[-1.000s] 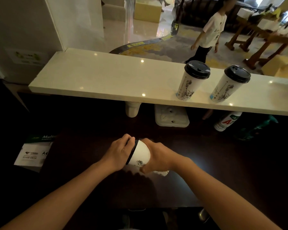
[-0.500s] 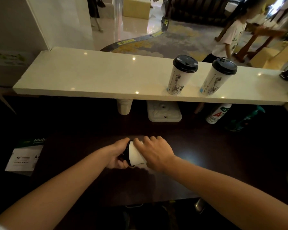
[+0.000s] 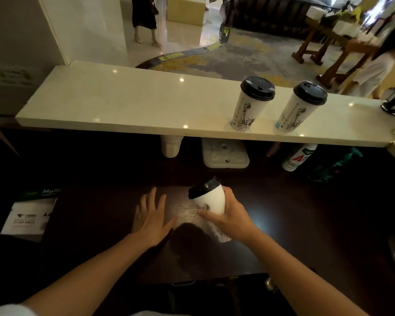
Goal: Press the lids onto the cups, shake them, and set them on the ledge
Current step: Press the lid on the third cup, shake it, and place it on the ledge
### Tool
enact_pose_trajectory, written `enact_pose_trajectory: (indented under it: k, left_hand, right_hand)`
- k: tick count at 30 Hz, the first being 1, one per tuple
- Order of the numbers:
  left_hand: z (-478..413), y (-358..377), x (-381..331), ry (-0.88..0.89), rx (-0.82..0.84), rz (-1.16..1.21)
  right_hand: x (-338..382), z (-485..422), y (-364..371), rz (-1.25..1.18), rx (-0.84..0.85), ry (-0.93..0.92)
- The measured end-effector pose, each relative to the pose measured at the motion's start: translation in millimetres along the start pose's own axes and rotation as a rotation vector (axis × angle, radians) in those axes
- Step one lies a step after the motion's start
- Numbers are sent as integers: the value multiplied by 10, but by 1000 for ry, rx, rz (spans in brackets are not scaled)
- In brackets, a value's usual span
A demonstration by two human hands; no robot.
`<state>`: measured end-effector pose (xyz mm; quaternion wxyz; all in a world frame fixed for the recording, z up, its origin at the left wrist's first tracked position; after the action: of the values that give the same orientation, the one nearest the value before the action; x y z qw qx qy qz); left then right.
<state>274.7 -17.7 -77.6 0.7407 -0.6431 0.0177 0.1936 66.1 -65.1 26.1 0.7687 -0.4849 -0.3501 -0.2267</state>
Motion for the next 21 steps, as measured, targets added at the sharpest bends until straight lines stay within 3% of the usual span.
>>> enact_pose_trajectory:
  k: [4,9,14,18,21]
  left_hand:
    - [48,436,372,-104,171,-178]
    - [42,540,518,-116,109,-165]
    - [74,521,580,-80,-55,-136]
    - [55,537,571,-73,-94,-137]
    - [70,539,574,-68,-120,-136]
  right_hand:
    - [6,16,-148,-90,-12,62]
    - [153,-10,-396,58,-21,-22]
    - [494,-54,-671,587,-43,-163]
    - [844,-100,-799,1223,-9,-268]
    - [1046,-107,-760,1492,60,-283]
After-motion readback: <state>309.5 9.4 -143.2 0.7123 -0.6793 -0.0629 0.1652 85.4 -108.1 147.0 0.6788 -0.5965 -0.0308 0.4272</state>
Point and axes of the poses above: each hand's wrist, its own z-axis away from the middle knuckle, its own y-axis out of the palm, x = y × z, the point moved 8 cm from there along -z, towards the middle knuckle, and after that the axes turned 2 degrees about -x, right-handed, at the moved point
